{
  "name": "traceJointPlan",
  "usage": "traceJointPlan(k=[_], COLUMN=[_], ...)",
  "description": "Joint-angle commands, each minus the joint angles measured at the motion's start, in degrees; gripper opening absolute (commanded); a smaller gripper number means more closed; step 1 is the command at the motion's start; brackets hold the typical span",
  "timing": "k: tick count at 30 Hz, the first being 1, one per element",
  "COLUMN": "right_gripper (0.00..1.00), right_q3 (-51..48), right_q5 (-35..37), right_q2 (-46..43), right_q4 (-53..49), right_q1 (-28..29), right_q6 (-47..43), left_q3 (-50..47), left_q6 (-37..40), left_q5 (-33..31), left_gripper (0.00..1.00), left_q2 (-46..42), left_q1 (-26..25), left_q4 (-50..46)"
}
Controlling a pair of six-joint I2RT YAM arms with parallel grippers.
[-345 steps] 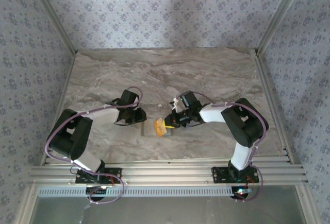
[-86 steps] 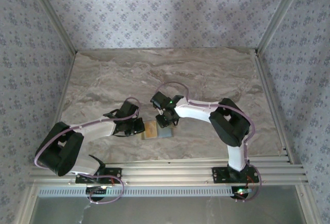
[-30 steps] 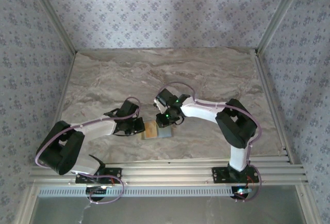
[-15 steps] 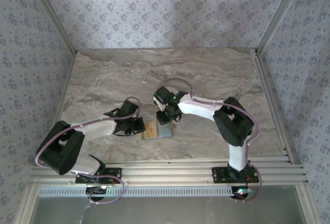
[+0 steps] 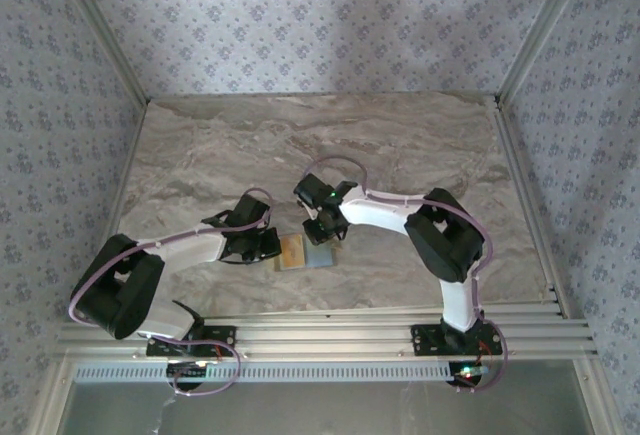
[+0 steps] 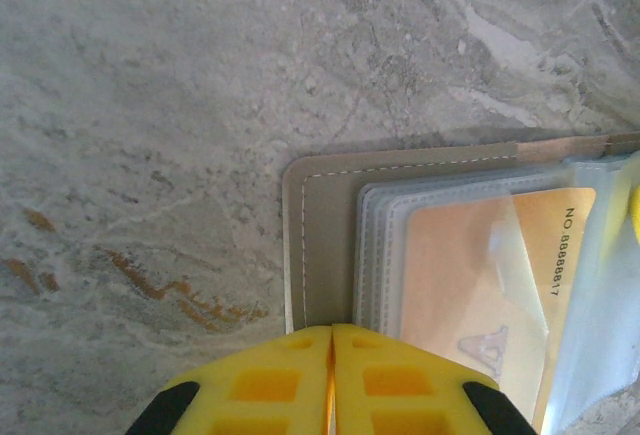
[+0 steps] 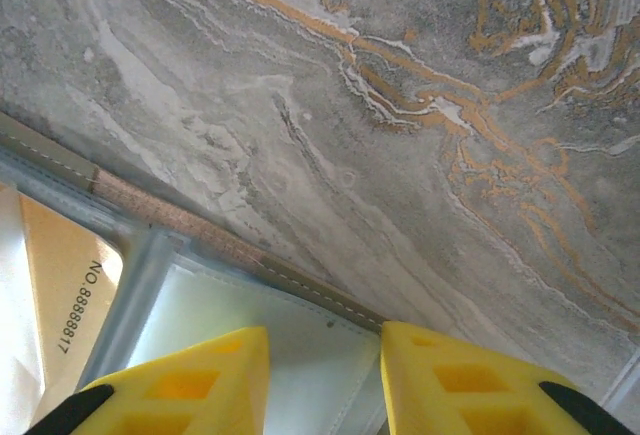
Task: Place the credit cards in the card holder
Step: Flip over the card slot in the card holder.
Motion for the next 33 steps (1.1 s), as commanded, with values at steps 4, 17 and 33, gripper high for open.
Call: traceJointPlan(k=[4, 17, 33], right_gripper=[0.28, 0.06, 0.04], right_q3=[-0.8, 0.1, 3.8], right_q5=[2.9, 8.0, -7.7], right_q2=[1.2, -3.0, -5.7], right_q4=[-2.2, -5.2, -4.8], right_q1=[1.6, 2.5, 1.7], right_q6=[0.6, 2.1, 2.6], left_q3=[-2.6, -2.8, -2.9], left_q6=[0.1, 0.1, 0.0], left_q5=[0.3, 0.2, 0.5], left_gripper=[0.08, 0.08, 0.08], left_q2=[6.4, 6.9, 7.9], left_q1=[-1.2, -1.3, -1.2], left_q4=[1.6, 1.8, 2.6])
